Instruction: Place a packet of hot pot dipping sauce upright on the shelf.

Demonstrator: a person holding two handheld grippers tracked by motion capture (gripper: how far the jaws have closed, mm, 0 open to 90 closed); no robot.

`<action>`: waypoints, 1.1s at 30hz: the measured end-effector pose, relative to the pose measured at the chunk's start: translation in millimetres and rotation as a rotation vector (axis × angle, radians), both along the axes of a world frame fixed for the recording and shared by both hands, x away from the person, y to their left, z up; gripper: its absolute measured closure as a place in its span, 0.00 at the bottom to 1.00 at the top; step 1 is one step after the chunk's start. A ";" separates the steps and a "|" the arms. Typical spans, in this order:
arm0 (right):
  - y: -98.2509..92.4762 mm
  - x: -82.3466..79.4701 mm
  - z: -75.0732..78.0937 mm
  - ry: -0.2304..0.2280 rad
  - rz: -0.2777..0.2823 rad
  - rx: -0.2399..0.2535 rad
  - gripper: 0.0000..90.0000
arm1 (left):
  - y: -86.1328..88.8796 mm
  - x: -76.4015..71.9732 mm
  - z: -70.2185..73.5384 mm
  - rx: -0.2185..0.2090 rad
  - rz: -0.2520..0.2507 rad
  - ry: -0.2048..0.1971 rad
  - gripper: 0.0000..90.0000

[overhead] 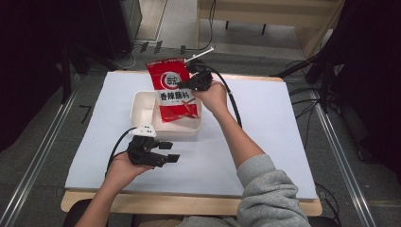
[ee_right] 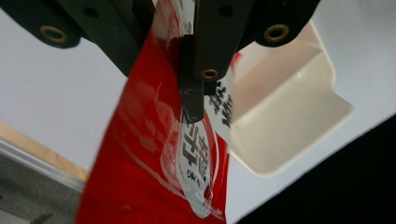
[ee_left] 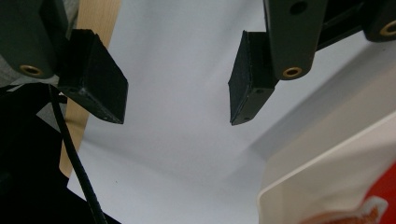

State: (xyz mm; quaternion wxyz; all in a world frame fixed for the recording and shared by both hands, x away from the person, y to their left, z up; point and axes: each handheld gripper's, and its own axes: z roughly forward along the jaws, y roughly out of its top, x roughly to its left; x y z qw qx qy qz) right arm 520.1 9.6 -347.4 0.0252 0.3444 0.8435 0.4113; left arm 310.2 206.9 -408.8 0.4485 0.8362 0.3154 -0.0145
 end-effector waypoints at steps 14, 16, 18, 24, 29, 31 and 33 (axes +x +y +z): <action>-35.3 5.8 0.8 -0.049 -0.056 -0.021 0.67 | -0.4 0.3 -0.4 0.000 -0.003 0.000 0.43; -42.4 5.9 3.2 -0.045 -0.066 -0.022 0.65 | 0.0 0.5 -0.4 0.000 -0.002 0.001 0.43; -48.5 5.7 4.9 -0.046 -0.070 -0.026 0.62 | 0.4 0.7 -0.3 0.001 0.001 0.000 0.43; -68.1 1.2 6.6 -0.052 -0.090 -0.017 0.59 | 1.3 1.2 -0.9 -0.004 0.006 -0.001 0.43; -84.1 -8.4 6.1 -0.059 -0.090 -0.034 0.57 | 1.8 1.3 -1.0 0.003 0.009 -0.003 0.43; -93.3 -15.8 6.2 -0.052 -0.093 -0.033 0.57 | 1.8 1.4 -0.9 0.007 0.012 -0.005 0.43; -100.4 -21.3 6.6 -0.054 -0.093 -0.022 0.56 | 1.9 1.4 -1.0 0.005 0.012 -0.005 0.43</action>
